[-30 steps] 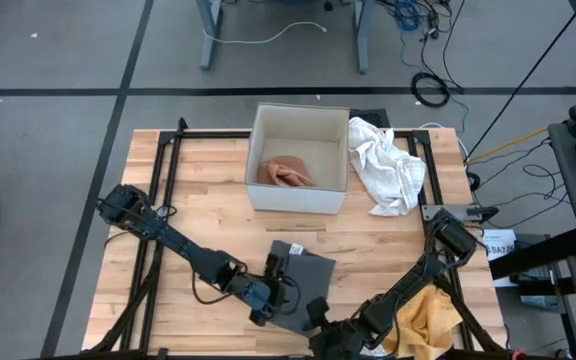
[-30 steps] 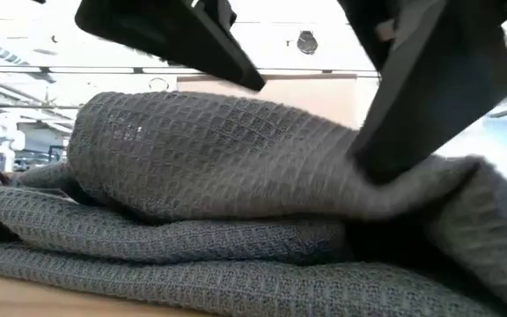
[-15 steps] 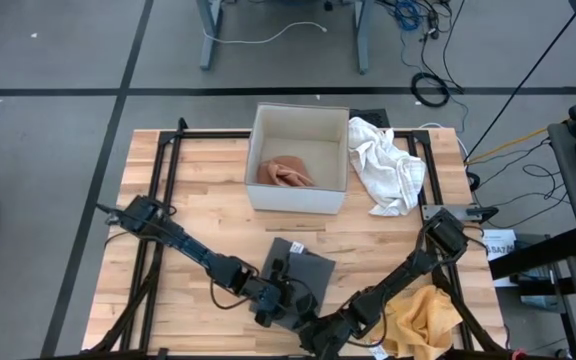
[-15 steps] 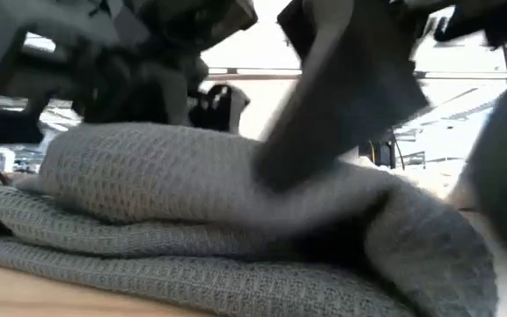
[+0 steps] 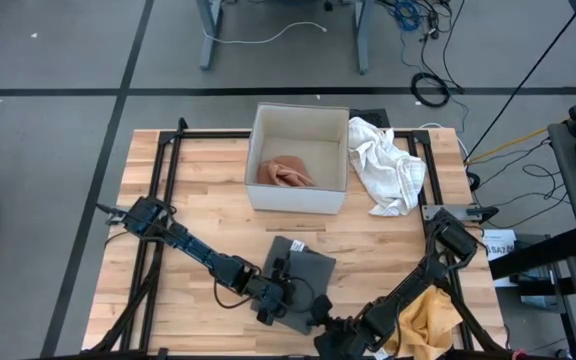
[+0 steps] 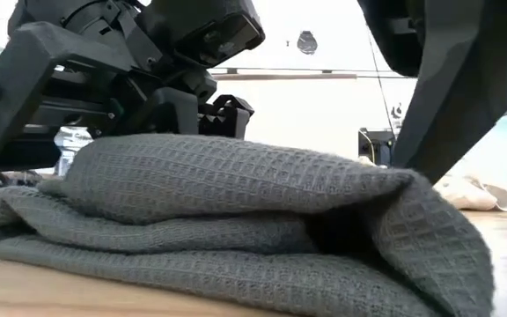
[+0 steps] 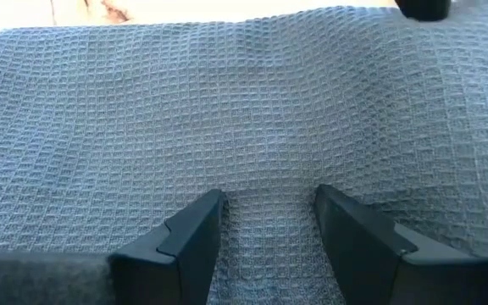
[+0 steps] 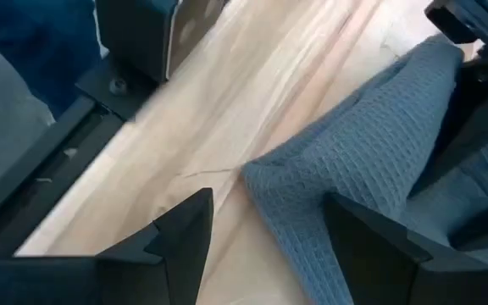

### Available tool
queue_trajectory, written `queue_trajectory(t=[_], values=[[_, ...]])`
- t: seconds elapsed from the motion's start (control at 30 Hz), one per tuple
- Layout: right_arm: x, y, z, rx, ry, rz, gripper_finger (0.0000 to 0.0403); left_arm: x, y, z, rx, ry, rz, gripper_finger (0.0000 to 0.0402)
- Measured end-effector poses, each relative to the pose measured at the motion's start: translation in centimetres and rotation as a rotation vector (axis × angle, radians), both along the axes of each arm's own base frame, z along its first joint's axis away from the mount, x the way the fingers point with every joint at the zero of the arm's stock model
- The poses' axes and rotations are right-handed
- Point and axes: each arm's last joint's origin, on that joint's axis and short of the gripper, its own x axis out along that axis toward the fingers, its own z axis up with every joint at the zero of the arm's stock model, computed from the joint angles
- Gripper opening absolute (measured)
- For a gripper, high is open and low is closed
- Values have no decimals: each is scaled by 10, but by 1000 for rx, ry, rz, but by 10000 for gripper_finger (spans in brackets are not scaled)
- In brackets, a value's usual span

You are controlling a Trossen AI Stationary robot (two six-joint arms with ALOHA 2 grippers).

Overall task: Fold towel
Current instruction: Put the folded gray towel into the laundry organizer

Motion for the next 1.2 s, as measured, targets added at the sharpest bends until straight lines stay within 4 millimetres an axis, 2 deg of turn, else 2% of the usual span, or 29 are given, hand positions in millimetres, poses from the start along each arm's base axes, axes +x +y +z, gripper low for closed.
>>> queue_trajectory(t=[0.37, 0.47, 0.63, 0.77, 0.9, 1.07, 1.2], values=[[17, -16, -19, -148, -68, -113, 205, 1, 1, 0, -22, 2, -16, 202], [20, -22, -20, -159, -81, -157, 159, 1, 1, 0, -22, 4, -16, 202], [21, -24, -20, -187, -84, -158, 22, 1, 2, 0, -21, 5, -14, 202], [20, -23, -19, -174, -90, -162, 11, 1, 5, 2, 13, 5, 11, 202], [13, -18, -8, -155, -100, -159, 5, -6, 12, 15, 130, 1, 44, 202], [-3, -17, 12, -132, -61, -182, 3, -17, 17, 53, 192, -44, 34, 202], [-7, -23, 27, -107, -54, -227, 2, -28, 16, 81, 155, -81, 9, 202]])
